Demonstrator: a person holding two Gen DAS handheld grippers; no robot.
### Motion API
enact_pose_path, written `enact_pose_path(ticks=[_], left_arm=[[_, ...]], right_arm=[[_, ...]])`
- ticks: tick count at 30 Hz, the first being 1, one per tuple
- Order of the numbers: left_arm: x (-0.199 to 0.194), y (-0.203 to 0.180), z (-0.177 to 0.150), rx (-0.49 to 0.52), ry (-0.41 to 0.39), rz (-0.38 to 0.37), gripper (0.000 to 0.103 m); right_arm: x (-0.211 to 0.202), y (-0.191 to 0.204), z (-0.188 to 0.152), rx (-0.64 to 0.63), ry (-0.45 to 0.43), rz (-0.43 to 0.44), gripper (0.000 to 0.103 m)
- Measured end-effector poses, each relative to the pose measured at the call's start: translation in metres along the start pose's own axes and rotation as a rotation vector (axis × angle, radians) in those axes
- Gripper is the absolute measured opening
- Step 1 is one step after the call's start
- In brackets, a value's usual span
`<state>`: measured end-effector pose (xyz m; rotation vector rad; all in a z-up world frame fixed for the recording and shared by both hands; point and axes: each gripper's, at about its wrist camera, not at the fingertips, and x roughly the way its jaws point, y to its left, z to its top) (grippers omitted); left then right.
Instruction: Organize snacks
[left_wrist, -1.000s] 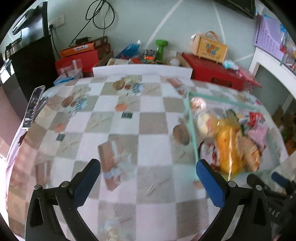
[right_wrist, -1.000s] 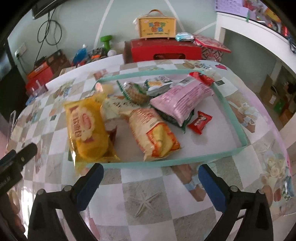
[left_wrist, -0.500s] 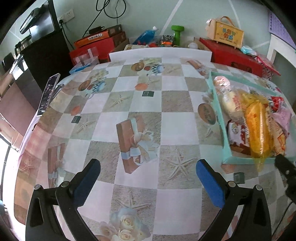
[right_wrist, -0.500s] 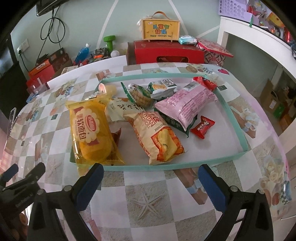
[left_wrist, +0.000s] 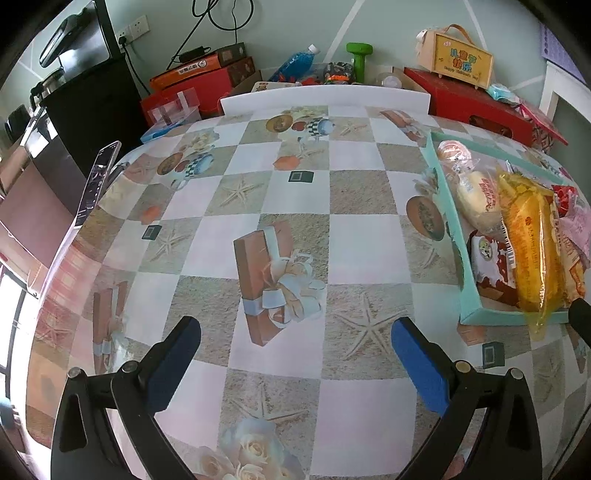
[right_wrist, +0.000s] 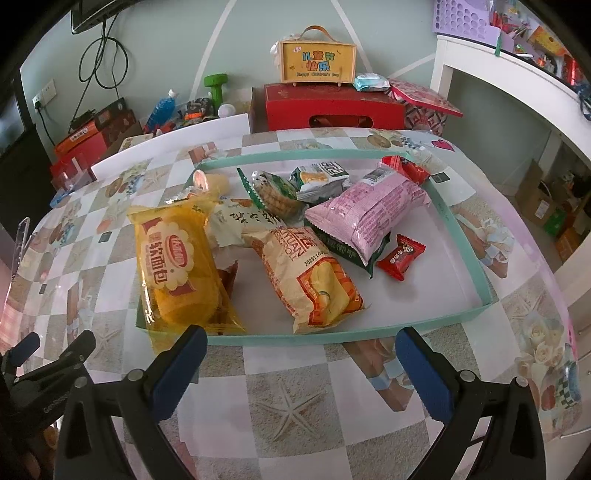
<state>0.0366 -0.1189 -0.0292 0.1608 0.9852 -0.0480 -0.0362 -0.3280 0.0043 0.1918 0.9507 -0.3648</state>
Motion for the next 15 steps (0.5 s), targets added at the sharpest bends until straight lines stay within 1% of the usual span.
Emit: enact_pose_path(ticks=[10, 11, 13, 15], left_arm=[[0.0043, -0.0008, -0.0004, 0.002, 0.003, 0.010, 0.103], [0.0039, -0.0011, -0.0005, 0.003, 0.001, 0.021, 0.103], [0.0014, -0.0022, -0.0014, 0.013, -0.019, 0.040, 0.103], [0.0009, -0.0031, -0.0013, 0.020, -0.022, 0.031, 0.103]], right_arm=[[0.0067, 0.0026, -0.0018, -0.013, 0.018, -0.002, 0.103], [0.0071, 0.0029, -0.0019, -0.014, 0.019, -0.001, 0.103], [0.0077, 0.0032, -0.0020, -0.015, 0.021, -0.001, 0.103], [0.0078, 0.0032, -0.0020, -0.015, 0.020, -0.001, 0.103]])
